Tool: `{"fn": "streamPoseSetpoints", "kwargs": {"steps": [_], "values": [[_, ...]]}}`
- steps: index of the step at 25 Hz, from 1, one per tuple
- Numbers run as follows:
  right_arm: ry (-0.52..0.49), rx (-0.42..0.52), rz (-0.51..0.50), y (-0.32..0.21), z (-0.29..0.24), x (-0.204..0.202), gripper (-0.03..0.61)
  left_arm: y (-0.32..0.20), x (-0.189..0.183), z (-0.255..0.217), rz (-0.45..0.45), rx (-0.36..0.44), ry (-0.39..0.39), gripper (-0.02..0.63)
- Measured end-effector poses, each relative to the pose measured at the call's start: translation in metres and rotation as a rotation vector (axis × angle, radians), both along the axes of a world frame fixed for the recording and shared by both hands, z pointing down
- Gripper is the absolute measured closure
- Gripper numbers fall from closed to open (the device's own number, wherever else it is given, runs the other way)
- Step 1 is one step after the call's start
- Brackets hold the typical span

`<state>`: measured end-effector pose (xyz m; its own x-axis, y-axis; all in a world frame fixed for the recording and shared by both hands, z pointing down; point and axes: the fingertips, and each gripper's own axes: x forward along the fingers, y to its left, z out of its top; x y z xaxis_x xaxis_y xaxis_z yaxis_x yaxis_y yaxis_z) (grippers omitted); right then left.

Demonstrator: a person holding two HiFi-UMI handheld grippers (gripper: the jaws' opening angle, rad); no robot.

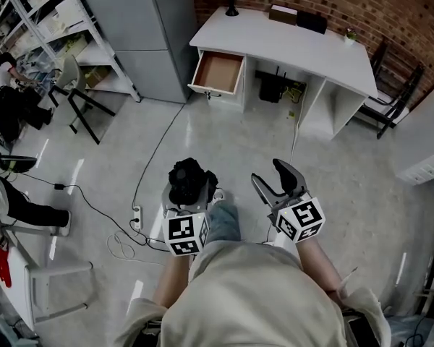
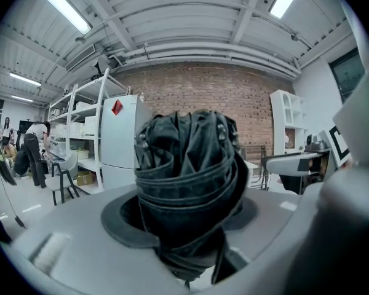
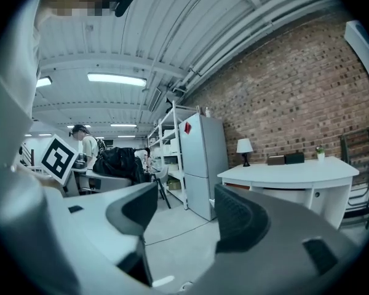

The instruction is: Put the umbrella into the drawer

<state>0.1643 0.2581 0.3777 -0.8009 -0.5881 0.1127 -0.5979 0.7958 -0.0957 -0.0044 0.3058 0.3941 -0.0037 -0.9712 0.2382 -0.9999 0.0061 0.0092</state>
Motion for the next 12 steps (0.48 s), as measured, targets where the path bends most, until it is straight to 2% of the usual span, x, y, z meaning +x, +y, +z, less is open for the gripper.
{"fn": "streamPoseSetpoints", "kwargs": {"steps": [4, 12], "values": [[-0.015, -0.020, 0.000, -0.035, 0.003, -0.020, 0.258, -0.035, -0.019, -0.001, 0.007, 0.003, 0.003, 0.360], [-0.033, -0.045, -0.011, -0.125, 0.006, -0.064, 0.219, -0.125, -0.056, 0.000, 0.025, 0.008, 0.011, 0.360]]}}
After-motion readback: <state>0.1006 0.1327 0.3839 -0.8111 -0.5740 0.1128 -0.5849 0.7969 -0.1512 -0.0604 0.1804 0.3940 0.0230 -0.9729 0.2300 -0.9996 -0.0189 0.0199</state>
